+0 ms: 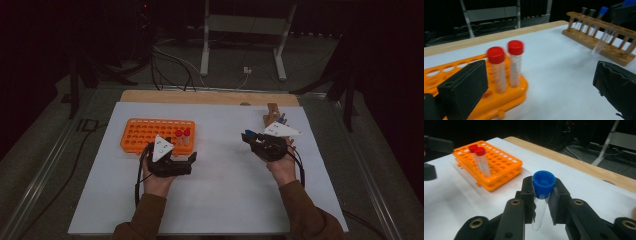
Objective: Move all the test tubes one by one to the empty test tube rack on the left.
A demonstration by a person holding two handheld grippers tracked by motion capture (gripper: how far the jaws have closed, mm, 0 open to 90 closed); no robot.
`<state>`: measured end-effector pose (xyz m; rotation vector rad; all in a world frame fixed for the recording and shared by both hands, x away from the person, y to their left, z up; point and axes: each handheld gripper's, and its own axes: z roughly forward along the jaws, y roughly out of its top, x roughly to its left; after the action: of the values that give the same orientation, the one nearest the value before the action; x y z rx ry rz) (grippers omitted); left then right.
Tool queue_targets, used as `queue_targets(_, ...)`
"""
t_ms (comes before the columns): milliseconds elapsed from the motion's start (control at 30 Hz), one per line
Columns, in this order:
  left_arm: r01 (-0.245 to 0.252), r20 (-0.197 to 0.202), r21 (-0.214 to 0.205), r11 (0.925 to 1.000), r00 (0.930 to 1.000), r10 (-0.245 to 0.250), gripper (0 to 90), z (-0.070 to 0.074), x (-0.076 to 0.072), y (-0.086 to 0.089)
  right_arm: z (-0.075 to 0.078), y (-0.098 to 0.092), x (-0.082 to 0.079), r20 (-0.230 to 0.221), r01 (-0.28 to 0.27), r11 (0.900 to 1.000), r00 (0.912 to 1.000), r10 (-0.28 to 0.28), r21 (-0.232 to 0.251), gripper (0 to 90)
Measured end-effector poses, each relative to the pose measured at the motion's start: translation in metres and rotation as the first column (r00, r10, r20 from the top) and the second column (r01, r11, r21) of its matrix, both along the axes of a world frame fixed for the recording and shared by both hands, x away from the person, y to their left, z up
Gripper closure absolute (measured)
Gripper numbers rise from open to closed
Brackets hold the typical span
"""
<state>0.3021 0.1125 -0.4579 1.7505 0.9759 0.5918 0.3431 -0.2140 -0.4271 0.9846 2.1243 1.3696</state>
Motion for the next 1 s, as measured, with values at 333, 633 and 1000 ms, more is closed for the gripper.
queue_targets(333,0.097,-0.017,0.026,0.995,0.9952,-0.096,0.4,-0.004,0.0,-0.036,-0.004,0.022,-0.005,-0.034,-0.076,0.997,0.9965,0.076,0.014,76.2)
queue_targets(633,0.152,-0.049,0.033,0.9879,0.9875,-0.15,4.3,-0.011,0.007,-0.07,-0.007,0.037,-0.009,-0.053,-0.12,0.9924,0.9912,0.121,0.027,76.2)
queue_targets(1000,0.196,-0.039,0.017,0.9805,0.98,-0.195,42.8,-0.014,0.01,-0.087,-0.009,0.046,-0.01,-0.072,-0.145,0.9886,0.9865,0.147,0.041,76.1)
